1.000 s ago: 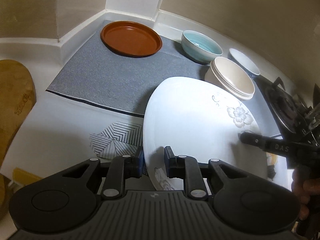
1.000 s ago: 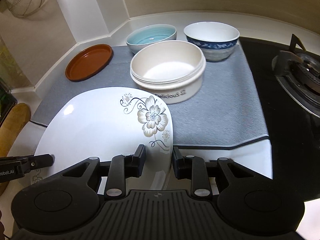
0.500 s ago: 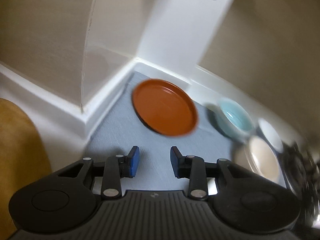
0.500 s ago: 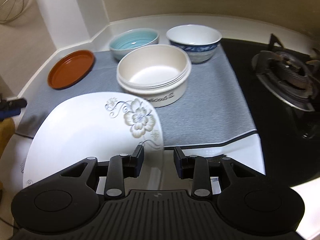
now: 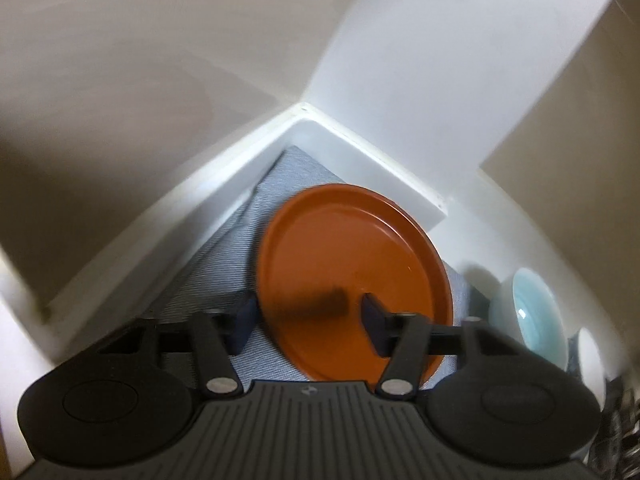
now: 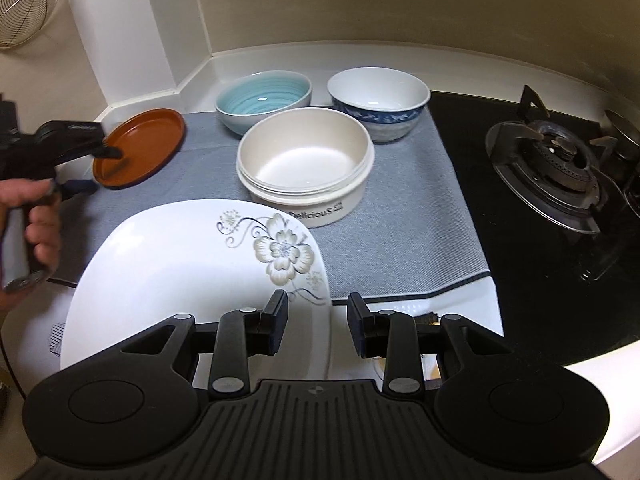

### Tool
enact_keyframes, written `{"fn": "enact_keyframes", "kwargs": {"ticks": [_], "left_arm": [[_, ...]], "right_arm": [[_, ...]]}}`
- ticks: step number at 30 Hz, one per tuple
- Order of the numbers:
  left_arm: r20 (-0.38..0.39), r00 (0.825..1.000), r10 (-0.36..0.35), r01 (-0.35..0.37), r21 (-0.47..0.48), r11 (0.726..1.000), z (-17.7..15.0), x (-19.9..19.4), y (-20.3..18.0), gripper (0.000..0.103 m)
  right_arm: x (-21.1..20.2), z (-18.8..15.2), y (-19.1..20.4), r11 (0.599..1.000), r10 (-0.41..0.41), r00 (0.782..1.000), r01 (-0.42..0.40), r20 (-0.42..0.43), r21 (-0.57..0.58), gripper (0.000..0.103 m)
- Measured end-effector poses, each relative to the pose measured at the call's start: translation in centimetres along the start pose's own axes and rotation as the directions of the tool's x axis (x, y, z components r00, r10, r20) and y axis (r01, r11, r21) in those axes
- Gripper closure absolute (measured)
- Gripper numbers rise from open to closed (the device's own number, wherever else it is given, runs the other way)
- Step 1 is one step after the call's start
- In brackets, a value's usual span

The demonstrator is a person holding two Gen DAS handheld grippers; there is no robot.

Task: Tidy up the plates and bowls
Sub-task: 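Move the left gripper to the terracotta plate and grasp its rim, then lift the terracotta plate with the left gripper toward the white plates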

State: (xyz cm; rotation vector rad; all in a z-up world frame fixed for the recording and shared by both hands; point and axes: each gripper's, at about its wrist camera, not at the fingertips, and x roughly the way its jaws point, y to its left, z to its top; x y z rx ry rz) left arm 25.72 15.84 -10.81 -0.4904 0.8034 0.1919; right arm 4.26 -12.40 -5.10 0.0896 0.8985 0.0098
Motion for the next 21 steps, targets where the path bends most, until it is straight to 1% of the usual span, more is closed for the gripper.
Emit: {"fn": "enact_keyframes", "kwargs": {"ticks": [1,2,3,5,8,12,17,19,21], "left_arm": [[-0.011,1.0,0.006,-0.006,0.015,1.0,-0.1,0.2,-0.2,0.087],[-0.016,1.0,-0.003,0.003,0.015,1.0,-0.2,0.2,-0.1,0.092],[-0.015,1.0,-0.007,0.008,0.017,1.0,-0.4,-0.1,0.1,0.093],[-0.011,1.0,0.013,-0.012,0.04,0.999,-1.1,-1.1,0.2,0.093],[-0.023,1.0,0.013,-0.012,0.044,0.999,-2.9,-3.4,1.3,0.094],[-0.016,1.0,0.005,-0.005,0.041,0.999,-5.5,-7.0,3.3,0.096],[0.039,0.999,-0.026,0.024,0.035,0.999,-7.6,-11.0,4.7,0.099],[0.058,0.998,-0.021,0.019,0.047,0.999,-8.1,-12.1,4.8,0.1],[0.068,0.998,-0.013,0.01,0.038,0.999,-8.3,-12.5,4.9,0.1]], "right_arm": [[-0.1,0.1,0.1,1.0,0.006,1.0,-0.006,0.004,-0.007,0.067],[-0.1,0.2,0.3,1.0,0.011,1.0,-0.011,0.008,-0.015,0.067],[-0.2,0.4,0.3,1.0,0.015,1.0,-0.014,0.013,-0.022,0.067],[-0.3,0.8,0.3,0.999,0.023,0.999,-0.022,0.025,-0.028,0.067],[-0.2,1.4,0.0,0.999,0.038,0.998,-0.037,0.04,-0.032,0.067],[0.1,2.3,0.2,0.996,0.071,0.996,-0.068,0.058,-0.053,0.067],[0.7,3.2,1.4,0.987,0.132,0.989,-0.125,0.063,-0.099,0.067],[0.9,3.3,1.8,0.982,0.157,0.986,-0.149,0.061,-0.117,0.067],[0.9,3.3,2.1,0.975,0.181,0.982,-0.172,0.056,-0.137,0.067]]}}
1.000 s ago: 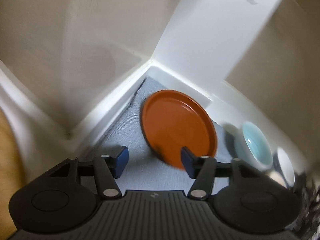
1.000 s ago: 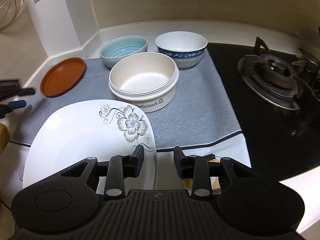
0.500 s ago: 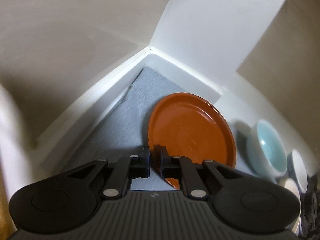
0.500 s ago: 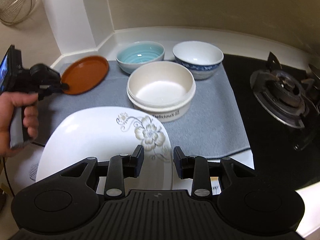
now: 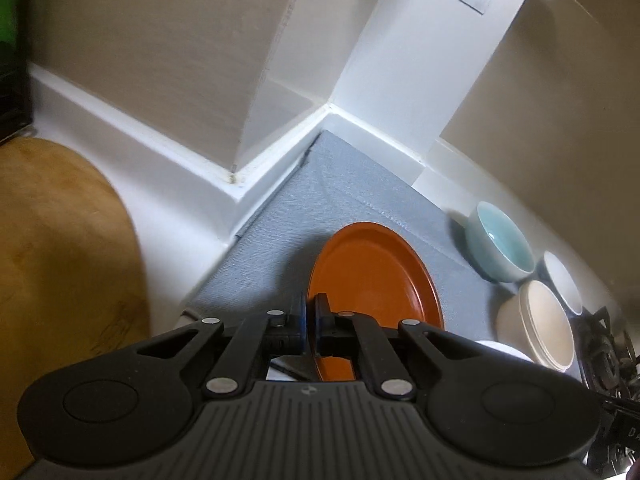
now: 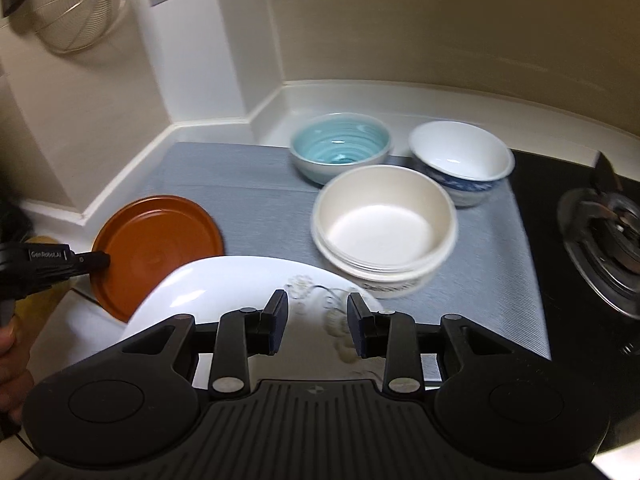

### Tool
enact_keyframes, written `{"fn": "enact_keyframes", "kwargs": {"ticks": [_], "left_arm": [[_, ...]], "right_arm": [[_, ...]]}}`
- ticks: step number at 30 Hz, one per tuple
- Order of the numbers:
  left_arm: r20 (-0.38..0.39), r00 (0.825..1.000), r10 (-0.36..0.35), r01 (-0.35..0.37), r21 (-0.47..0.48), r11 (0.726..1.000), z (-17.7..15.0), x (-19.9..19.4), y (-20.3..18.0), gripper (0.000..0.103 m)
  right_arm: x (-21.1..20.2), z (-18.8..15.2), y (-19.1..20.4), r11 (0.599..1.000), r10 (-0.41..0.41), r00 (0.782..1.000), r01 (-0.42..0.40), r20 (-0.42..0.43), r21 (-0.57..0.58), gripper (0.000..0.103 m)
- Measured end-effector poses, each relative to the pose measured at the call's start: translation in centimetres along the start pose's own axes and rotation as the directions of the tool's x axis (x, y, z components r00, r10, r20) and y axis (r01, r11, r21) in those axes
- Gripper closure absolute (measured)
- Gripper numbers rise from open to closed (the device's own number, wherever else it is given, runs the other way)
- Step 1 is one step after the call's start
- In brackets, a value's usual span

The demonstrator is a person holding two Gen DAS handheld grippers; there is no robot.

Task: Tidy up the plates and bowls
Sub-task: 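Lift the terracotta plate with the left gripper toward the white plates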

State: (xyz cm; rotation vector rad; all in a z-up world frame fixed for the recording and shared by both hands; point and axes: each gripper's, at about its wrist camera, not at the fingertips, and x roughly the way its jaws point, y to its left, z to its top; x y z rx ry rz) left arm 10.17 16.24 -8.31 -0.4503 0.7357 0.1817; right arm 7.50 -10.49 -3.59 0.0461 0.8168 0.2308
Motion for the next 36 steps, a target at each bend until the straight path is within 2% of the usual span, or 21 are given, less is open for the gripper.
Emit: {"fn": "enact_keyframes", "kwargs": {"ticks": [8,17,20,24,27,29,36], "left_arm": [[0.096,0.995,0.026,-0.025,-0.009,1.0,-0.5,-4.1,-0.8,0.099],[0.217,0.974,0.073,-0.071,-0.015,0.997,-1.7,-8.9,-3.2,0.098],[0.209,0.974,0.086,-0.08,-0.036,0.996,-2.3,-9.6,-3.4,0.1],[0.199,0.972,0.121,-0.123,-0.006,0.992,-3.2,-9.9,-3.8,0.1],[0.17,0.974,0.148,-0.143,-0.039,0.989,-3.7,-9.5,-3.0,0.1],[0.163,0.977,0.137,-0.129,-0.056,0.99,-3.8,-9.8,-2.5,0.1],[0.125,0.991,0.052,-0.05,-0.018,0.999,-5.6,-10.4,-3.9,0.1]], "right_arm": [[-0.8,-0.1,-0.5,0.997,0.077,0.997,-0.076,0.011,-0.026,0.067],[-1.7,-1.0,-2.1,0.984,0.168,0.986,-0.169,-0.018,-0.062,0.067],[-2.0,-1.5,-2.8,0.98,0.189,0.981,-0.191,-0.036,-0.053,0.067],[-2.1,-2.4,-3.0,0.974,0.217,0.975,-0.219,-0.054,-0.049,0.067],[-1.9,-3.0,-2.8,0.97,0.234,0.97,-0.237,-0.069,-0.05,0.067],[-1.9,-3.1,-2.7,0.967,0.244,0.967,-0.248,-0.074,-0.05,0.067],[-1.8,-2.9,-2.7,0.97,0.239,0.969,-0.241,-0.065,-0.036,0.067]]}}
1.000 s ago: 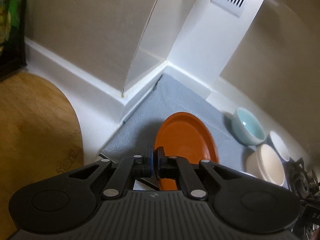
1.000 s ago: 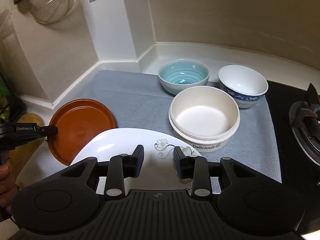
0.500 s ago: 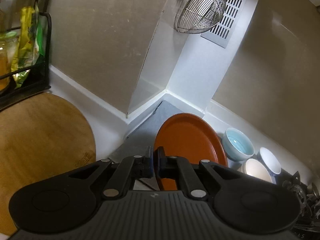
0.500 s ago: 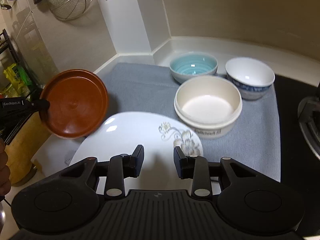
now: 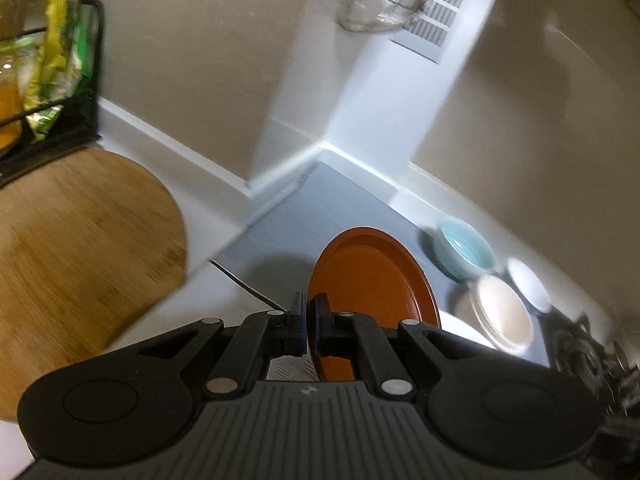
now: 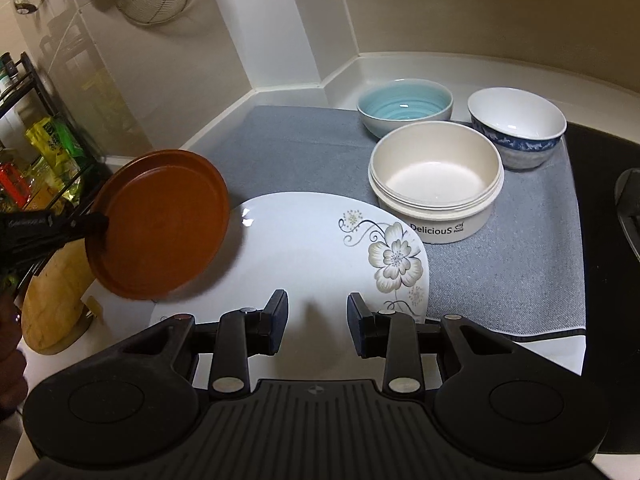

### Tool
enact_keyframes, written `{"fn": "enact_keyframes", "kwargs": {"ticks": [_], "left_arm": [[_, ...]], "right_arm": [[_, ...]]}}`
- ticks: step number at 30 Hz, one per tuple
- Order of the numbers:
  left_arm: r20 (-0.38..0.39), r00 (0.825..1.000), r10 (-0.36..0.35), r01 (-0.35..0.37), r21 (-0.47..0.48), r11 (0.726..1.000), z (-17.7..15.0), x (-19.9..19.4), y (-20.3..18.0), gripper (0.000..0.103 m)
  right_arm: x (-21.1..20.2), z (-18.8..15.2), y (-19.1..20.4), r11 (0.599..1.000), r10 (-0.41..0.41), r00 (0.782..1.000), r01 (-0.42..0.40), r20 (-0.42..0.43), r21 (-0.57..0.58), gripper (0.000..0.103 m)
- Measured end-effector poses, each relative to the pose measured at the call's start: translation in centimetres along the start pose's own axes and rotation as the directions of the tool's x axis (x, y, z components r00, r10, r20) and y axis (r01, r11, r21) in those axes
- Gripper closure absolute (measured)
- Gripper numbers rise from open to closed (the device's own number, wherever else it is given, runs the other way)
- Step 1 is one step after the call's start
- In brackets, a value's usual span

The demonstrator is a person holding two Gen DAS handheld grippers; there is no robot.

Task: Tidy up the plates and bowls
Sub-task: 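Lower the terracotta plate onto the white plate stack with the left gripper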

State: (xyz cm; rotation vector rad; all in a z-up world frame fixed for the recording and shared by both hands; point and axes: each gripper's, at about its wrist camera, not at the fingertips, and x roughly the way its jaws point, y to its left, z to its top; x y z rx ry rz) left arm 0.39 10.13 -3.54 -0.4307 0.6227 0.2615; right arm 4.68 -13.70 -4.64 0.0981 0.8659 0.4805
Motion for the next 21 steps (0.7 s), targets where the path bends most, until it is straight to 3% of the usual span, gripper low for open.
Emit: {"fn": "enact_keyframes", "kwargs": {"ticks": [7,21], "left_arm": [[-0.066,0.996,-0.059,0.065,0.091,0.994,-2.3,0.9,-3.0,0.1],[-0.185,0.981,-0.065,0.103,0.204,0.974,-4.8,4.1,-6.1,0.099]], "right_arm": [[0.0,-0.1,-0.6,0.999,-0.025,1.0,0.024,0.005,0.026,0.067],[0.0,-0.2,-1.3,0.997,-0.059,0.998,0.059,-0.001,0.045,0.067]]}}
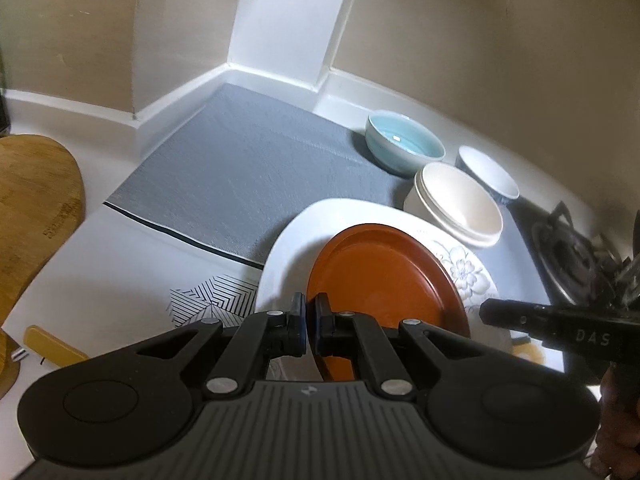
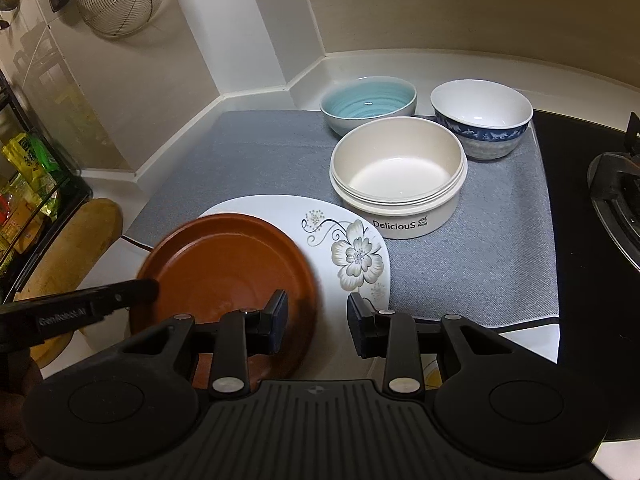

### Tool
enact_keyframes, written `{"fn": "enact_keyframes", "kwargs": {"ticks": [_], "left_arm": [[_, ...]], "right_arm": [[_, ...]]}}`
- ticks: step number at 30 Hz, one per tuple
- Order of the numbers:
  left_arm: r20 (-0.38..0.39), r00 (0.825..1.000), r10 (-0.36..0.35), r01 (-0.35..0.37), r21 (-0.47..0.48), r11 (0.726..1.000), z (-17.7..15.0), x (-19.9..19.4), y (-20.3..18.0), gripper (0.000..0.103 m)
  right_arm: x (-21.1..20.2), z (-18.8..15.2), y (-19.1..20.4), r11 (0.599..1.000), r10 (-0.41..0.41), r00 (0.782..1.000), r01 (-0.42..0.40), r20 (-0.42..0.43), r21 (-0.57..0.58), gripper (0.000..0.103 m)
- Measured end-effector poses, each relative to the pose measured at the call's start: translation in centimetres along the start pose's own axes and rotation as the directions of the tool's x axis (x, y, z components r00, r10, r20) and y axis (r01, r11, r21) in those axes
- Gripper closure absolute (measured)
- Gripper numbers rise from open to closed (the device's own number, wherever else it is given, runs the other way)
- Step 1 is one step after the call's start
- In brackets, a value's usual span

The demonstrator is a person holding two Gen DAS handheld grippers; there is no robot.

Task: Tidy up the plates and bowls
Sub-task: 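Lower the terracotta plate onto the white plate stack with the left gripper, then settle the terracotta plate on the white plates and open the left gripper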

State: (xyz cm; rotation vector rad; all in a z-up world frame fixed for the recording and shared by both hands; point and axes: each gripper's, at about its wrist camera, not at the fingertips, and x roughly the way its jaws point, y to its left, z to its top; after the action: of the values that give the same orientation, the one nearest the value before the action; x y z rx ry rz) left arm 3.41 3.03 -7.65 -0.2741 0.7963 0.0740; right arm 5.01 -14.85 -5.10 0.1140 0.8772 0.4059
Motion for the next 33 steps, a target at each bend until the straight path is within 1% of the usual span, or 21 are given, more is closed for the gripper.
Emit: {"fn": "enact_keyframes", "kwargs": {"ticks": [6,9,12,25,28,33], "left_arm": [[-0.049,0.999,0.024,-0.024,0.011,1.0,0.1,1.2,0.1,0.097],[-0.047,0.999,0.024,-0.023,0.017,1.0,0.0,1.1,0.3,0.094],[-0.044,0.999,0.025,-0.024,0.025,0.999,0.1,1.0,0.2,0.093],[-0.068,0.997,0.028,-0.025,0.048,0.999,0.3,1.7,-0.3,0.094],[-0.063,0.998,0.021,-0.018,0.038,0.999,0.4,1.6,-0.2,0.094],[-0.042,0.999,0.007,-0.007,0.016,1.0,0.8,0.7,0.4,0.09]], "right_arm": [[0.5,-0.1,0.2,1.0,-0.009,1.0,0.009,-0.022,-0.01,0.067],[0.9,-0.1,0.2,1.0,-0.013,0.999,0.013,-0.031,-0.009,0.067],[1.0,-0.1,0.3,1.0,-0.015,0.999,0.015,-0.037,-0.012,0.067],[1.6,0.1,0.4,0.999,-0.024,0.998,0.023,-0.052,-0.023,0.067],[1.4,0.1,0.4,0.999,-0.031,0.998,0.03,-0.046,-0.023,0.067],[1.0,0.3,-0.2,0.999,-0.054,0.998,0.054,-0.022,-0.005,0.067]]}}
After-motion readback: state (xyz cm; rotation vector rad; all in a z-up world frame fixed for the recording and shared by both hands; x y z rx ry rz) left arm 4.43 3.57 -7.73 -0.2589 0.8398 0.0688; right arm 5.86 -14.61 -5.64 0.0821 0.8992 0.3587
